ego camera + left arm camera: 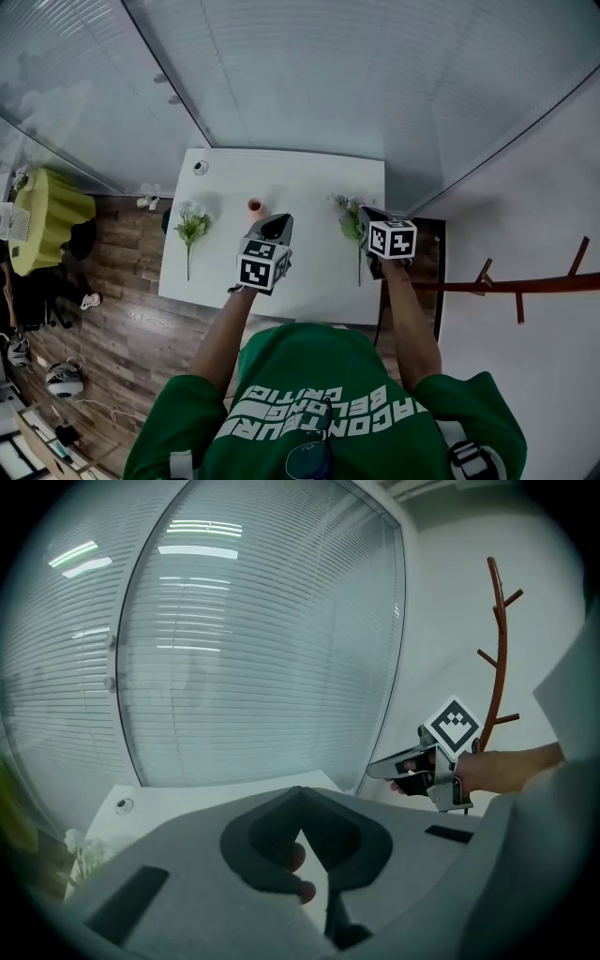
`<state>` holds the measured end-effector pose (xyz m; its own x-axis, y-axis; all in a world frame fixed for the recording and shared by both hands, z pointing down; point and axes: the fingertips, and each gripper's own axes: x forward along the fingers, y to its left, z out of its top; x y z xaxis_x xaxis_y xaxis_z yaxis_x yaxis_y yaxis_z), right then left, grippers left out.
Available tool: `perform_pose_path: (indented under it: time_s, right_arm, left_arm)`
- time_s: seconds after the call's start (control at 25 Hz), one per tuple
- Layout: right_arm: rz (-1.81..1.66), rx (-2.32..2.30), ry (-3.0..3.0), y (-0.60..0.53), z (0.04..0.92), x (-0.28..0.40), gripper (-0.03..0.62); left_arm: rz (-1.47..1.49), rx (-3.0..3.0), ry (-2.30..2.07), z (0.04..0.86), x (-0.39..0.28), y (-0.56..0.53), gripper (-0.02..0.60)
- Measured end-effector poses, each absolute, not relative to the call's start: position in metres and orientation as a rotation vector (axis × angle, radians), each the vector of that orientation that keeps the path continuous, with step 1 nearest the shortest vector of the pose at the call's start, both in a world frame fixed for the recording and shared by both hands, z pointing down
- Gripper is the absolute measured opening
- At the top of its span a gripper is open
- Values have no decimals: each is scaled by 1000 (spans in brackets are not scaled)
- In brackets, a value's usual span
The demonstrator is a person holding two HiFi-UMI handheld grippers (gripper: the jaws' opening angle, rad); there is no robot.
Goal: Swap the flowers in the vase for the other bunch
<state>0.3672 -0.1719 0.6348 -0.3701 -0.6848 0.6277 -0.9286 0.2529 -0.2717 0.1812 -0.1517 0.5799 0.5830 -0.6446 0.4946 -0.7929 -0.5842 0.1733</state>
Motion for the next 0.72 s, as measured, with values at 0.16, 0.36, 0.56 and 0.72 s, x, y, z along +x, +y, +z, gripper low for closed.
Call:
perform_pose_path:
  time_s: [0.16,0.36,0.56,0.72]
  right_arm:
    - [809,1452,-2242,-179,603,329,14]
    - [774,1473,-2307,-190,572,281,14]
    - [761,1496,-2332,-201,556,232,14]
    - [743,1492,-2342,-211,551,199,14]
  left_arm:
    - [517,2469,-1185,568,155,-158,0]
    - [491,2505,-1196,552,114,-171,0]
    - [468,2504,-1219,542,59,-188,0]
    - [451,2484,-1247,541,19,-201,0]
